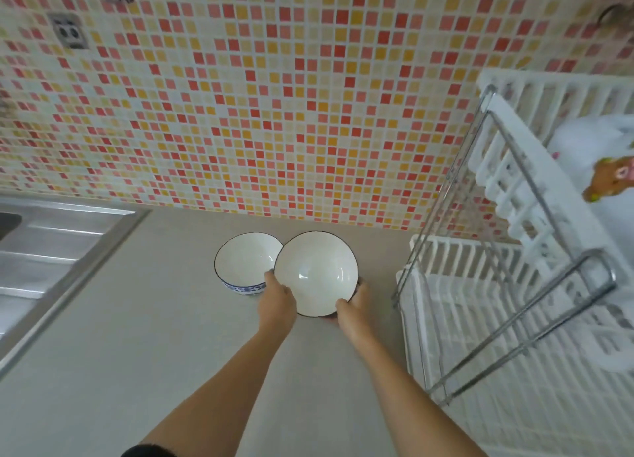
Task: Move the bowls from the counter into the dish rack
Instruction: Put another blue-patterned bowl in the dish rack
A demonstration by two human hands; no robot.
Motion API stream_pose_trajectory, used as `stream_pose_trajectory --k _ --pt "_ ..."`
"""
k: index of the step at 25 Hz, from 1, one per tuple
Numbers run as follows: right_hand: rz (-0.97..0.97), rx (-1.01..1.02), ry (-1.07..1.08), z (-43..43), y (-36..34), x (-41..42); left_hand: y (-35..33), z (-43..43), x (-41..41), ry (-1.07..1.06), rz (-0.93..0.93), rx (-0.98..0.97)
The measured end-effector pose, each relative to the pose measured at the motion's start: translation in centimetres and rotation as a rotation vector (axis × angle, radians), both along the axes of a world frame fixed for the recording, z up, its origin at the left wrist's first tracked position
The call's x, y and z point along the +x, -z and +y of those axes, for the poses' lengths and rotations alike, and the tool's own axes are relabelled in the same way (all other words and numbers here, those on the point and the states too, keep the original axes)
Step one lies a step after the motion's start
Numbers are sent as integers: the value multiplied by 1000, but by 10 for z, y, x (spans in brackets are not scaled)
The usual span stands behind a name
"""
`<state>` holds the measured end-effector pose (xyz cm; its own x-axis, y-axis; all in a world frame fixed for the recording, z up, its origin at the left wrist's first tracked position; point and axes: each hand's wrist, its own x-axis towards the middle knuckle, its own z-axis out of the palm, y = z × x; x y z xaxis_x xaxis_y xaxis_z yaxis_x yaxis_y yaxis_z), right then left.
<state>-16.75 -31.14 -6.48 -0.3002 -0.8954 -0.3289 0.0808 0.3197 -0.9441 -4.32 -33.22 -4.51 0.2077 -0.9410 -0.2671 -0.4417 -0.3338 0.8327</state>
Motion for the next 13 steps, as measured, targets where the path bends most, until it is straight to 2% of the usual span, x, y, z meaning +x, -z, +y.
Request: stream_pose_trajectory --k 3,5,8,10,13 --pt "128 -175 -71 11 -64 7 -57 7 15 -100 49 -223" --pt "269 -298 -83 14 -97 11 -96 15 21 -94 78 -356" --pt "338 -545 -113 28 -162 20 -158 32 34 -58 266 -553" --pt "274 -672 -165 43 -209 28 -197 42 42 -83 424 -684" --pt "19 -736 -172 70 -270 32 -251 61 38 -111 574 -770"
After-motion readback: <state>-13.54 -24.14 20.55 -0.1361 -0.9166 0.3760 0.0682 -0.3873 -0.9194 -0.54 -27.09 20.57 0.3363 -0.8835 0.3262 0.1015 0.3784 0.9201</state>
